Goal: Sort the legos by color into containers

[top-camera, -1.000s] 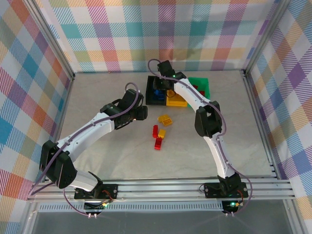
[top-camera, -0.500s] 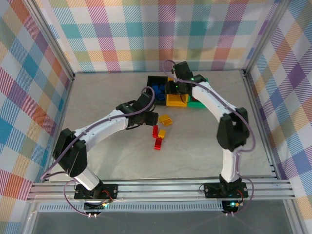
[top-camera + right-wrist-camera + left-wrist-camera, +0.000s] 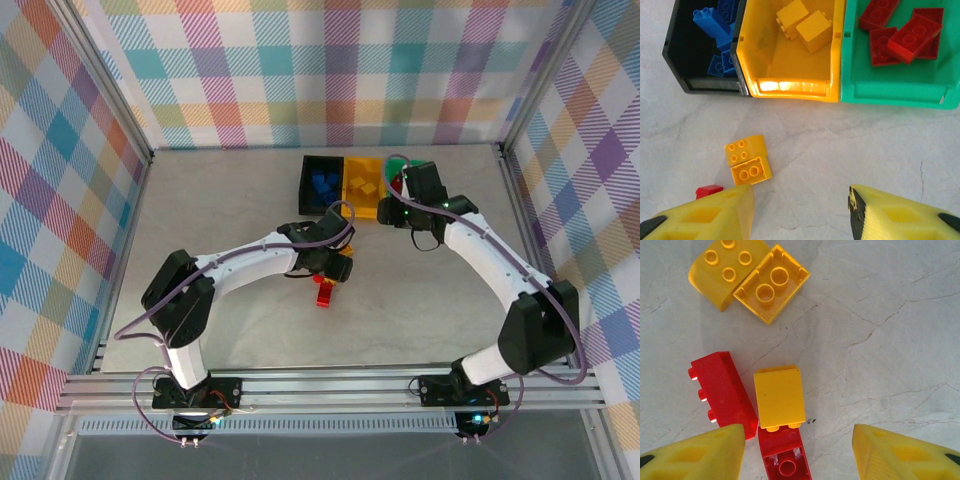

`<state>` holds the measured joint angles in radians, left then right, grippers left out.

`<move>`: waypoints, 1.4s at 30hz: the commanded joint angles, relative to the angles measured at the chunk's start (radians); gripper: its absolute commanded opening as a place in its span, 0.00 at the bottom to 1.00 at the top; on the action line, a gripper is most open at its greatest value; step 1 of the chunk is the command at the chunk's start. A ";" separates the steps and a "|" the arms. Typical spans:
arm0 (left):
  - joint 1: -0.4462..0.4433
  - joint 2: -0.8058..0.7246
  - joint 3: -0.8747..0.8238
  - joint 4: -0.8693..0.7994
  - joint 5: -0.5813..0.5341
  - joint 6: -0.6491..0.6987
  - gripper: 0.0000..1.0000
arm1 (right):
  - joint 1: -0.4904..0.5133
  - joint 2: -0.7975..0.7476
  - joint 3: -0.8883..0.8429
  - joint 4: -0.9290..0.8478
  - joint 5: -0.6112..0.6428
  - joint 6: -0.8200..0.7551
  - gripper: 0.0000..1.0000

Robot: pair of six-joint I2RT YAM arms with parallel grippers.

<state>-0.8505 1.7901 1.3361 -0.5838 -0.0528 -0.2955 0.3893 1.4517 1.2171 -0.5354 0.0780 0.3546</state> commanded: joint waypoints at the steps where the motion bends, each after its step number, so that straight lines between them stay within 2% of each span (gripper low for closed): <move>1: -0.007 0.023 -0.007 0.015 0.024 -0.011 0.59 | 0.000 -0.048 -0.023 0.008 0.008 0.021 0.54; 5: -0.010 0.062 0.001 0.028 0.042 -0.010 0.60 | -0.001 -0.062 -0.045 0.001 0.012 0.025 0.54; 11: -0.012 0.104 0.010 0.024 -0.038 -0.033 0.60 | -0.003 -0.077 -0.060 -0.005 0.014 0.030 0.55; 18: -0.013 0.138 0.025 0.027 -0.023 -0.030 0.61 | -0.005 -0.095 -0.070 -0.009 0.024 0.025 0.55; 29: -0.020 0.184 0.063 -0.003 -0.053 -0.028 0.54 | -0.012 -0.131 -0.090 -0.007 0.036 0.021 0.55; 34: -0.022 0.196 0.073 -0.016 -0.064 -0.027 0.47 | -0.015 -0.148 -0.103 -0.006 0.042 0.018 0.55; 38: -0.025 0.196 0.083 -0.022 -0.077 -0.026 0.31 | -0.019 -0.162 -0.114 -0.005 0.046 0.018 0.55; 42: -0.025 0.193 0.114 -0.033 -0.081 -0.015 0.22 | -0.028 -0.179 -0.127 -0.005 0.045 0.016 0.56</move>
<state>-0.8612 1.9778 1.4082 -0.5812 -0.1165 -0.3206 0.3717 1.3056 1.1072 -0.5396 0.1146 0.3695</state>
